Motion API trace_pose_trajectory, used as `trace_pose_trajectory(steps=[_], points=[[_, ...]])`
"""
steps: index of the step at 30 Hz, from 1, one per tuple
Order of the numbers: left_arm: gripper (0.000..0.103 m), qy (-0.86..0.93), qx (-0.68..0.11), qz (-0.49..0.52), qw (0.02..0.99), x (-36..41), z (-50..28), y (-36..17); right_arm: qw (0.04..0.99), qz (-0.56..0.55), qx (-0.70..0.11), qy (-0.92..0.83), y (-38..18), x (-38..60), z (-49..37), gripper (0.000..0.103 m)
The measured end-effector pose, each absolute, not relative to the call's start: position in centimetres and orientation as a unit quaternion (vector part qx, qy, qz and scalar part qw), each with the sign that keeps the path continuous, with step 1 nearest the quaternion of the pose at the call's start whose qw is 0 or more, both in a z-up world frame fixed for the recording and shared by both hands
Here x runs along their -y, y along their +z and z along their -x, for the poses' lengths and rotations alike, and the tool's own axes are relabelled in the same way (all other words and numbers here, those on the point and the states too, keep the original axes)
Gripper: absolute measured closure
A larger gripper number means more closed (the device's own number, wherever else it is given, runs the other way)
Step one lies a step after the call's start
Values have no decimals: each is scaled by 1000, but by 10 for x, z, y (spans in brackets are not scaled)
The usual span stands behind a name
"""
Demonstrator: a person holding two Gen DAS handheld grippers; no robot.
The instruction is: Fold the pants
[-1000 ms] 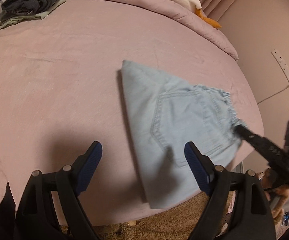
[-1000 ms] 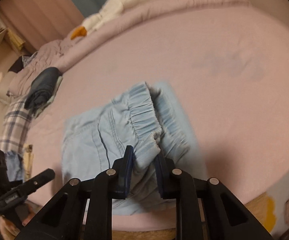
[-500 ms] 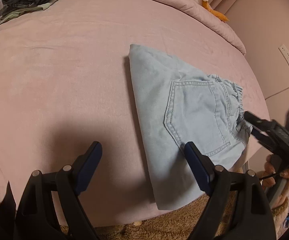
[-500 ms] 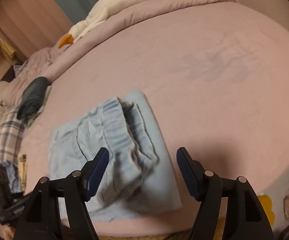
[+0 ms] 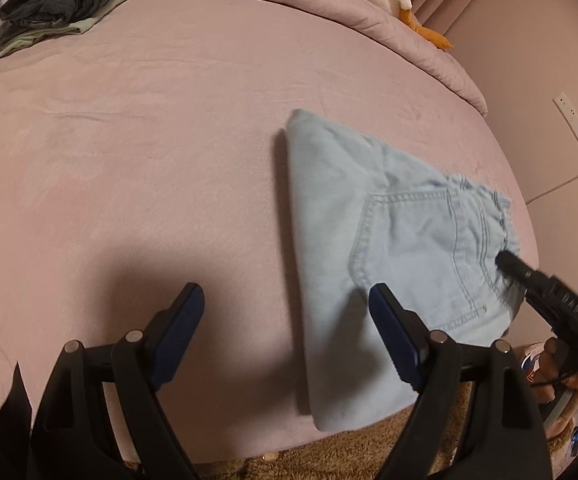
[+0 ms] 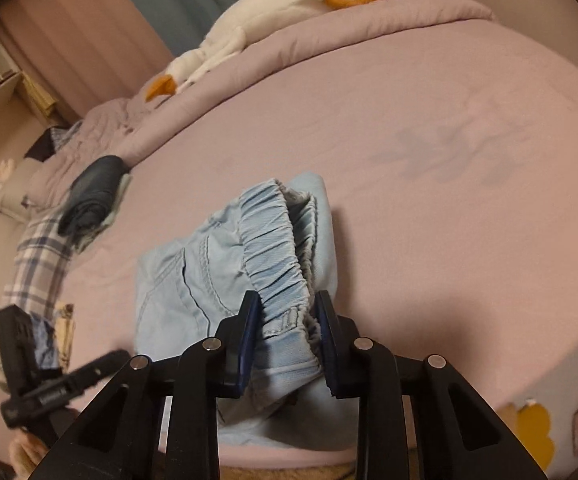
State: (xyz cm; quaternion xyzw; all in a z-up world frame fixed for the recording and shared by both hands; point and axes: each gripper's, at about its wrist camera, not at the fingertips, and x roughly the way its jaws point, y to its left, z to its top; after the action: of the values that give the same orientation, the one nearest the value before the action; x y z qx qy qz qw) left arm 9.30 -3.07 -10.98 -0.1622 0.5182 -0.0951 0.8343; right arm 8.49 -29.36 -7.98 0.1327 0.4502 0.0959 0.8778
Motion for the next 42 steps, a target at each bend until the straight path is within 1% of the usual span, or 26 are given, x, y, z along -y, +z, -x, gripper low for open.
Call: trace_pose_trajectory(steps=[4, 11, 13, 19, 21, 25, 26, 27, 28, 29, 30, 33, 37, 38, 40, 41, 42], points=[[19, -95, -528, 153, 830, 36, -96, -114, 872, -100, -475, 66, -94, 294, -94, 74], [19, -92, -530, 154, 829, 37, -100, -114, 899, -21, -433, 59, -65, 273, -85, 74], [19, -94, -530, 150, 830, 39, -100, -113, 902, -13, -428, 56, -61, 274, -84, 74], [19, -104, -528, 144, 830, 44, -102, -112, 914, -34, -403, 45, -49, 290, -67, 76], [19, -107, -529, 143, 830, 46, -104, -112, 910, -39, -412, 36, -55, 295, -66, 76], [19, -117, -533, 144, 825, 51, -109, -116, 872, -66, -484, 23, -100, 310, -81, 76], [19, -124, -535, 145, 823, 54, -112, -117, 868, -68, -492, 24, -107, 313, -83, 72], [19, -129, -537, 147, 821, 56, -115, -118, 865, -74, -496, 26, -112, 317, -84, 62], [19, -135, -538, 149, 818, 57, -117, -119, 863, -86, -496, 28, -114, 323, -85, 56], [19, -142, -541, 153, 815, 60, -120, -121, 862, -98, -496, 31, -113, 328, -86, 42], [19, -148, -542, 157, 812, 61, -121, -122, 861, -112, -495, 36, -111, 333, -86, 35], [19, -173, -549, 175, 799, 67, -124, -131, 856, -151, -491, 56, -110, 349, -93, 35], [21, -180, -542, 163, 805, 78, -123, -135, 822, -205, -521, 109, -133, 353, -107, 35], [23, -186, -542, 160, 804, 81, -124, -136, 812, -220, -526, 126, -140, 349, -109, 35], [39, -193, -539, 166, 803, 83, -124, -138, 796, -245, -531, 158, -151, 342, -112, 35], [44, -196, -538, 173, 801, 83, -124, -139, 797, -246, -526, 163, -152, 339, -112, 35], [58, -206, -538, 187, 796, 84, -124, -140, 800, -247, -521, 167, -152, 335, -112, 35]])
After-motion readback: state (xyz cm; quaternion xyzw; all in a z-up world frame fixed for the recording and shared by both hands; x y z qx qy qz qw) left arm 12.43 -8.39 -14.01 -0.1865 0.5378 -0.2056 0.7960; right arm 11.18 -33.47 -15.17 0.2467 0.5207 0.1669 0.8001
